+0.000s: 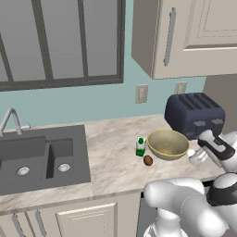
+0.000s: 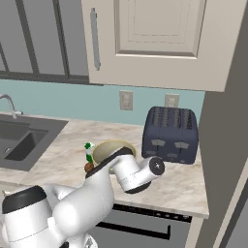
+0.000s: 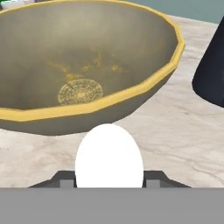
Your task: Gather the eggs and milk located in the vicinity of the sink area and place them right next to the bowl.
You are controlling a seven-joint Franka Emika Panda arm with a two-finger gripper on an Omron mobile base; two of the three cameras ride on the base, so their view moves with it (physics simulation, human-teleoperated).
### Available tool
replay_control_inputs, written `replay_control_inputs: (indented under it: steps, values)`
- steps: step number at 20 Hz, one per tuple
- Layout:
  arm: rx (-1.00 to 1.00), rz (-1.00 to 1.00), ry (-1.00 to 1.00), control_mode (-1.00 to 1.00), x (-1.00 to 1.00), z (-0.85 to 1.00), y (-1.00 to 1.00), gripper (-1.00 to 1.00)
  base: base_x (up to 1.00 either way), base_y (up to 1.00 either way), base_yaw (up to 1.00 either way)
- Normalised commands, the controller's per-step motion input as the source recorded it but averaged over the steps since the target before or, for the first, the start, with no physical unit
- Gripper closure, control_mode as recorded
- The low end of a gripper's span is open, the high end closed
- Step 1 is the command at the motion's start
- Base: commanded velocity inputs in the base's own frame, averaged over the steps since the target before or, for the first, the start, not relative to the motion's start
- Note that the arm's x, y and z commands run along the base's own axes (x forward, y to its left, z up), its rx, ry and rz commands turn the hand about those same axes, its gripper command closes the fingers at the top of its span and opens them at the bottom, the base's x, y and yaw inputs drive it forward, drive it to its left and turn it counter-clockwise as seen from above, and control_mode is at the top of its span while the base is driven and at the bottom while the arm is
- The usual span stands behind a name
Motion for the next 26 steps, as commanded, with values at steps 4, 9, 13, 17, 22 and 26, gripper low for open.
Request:
replay_control_inputs:
  steps: [4, 9, 13, 17, 22, 26]
  values:
    - [0.00, 0.03, 0.00, -1.00, 0.11, 0.00, 0.00, 1.00, 0.00, 0.00, 0.00]
    - [0.01, 0.00, 0.02, -1.00, 0.00, -0.06, 0.00, 1.00, 0.00, 0.00, 0.00]
    - [0.02, 0.00, 0.02, -1.00, 0.00, -0.11, 0.00, -1.00, 0.00, 0.00, 0.00]
    - [0.00, 0.00, 0.00, -1.00, 0.00, -0.04, 0.00, -1.00, 0.00, 0.00, 0.00]
    - [0.00, 0.01, 0.00, -1.00, 0.00, 0.00, 0.00, -1.00, 0.00, 0.00, 0.00]
    - [0.00, 0.03, 0.00, -1.00, 0.00, 0.00, 0.00, -1.00, 0.00, 0.00, 0.00]
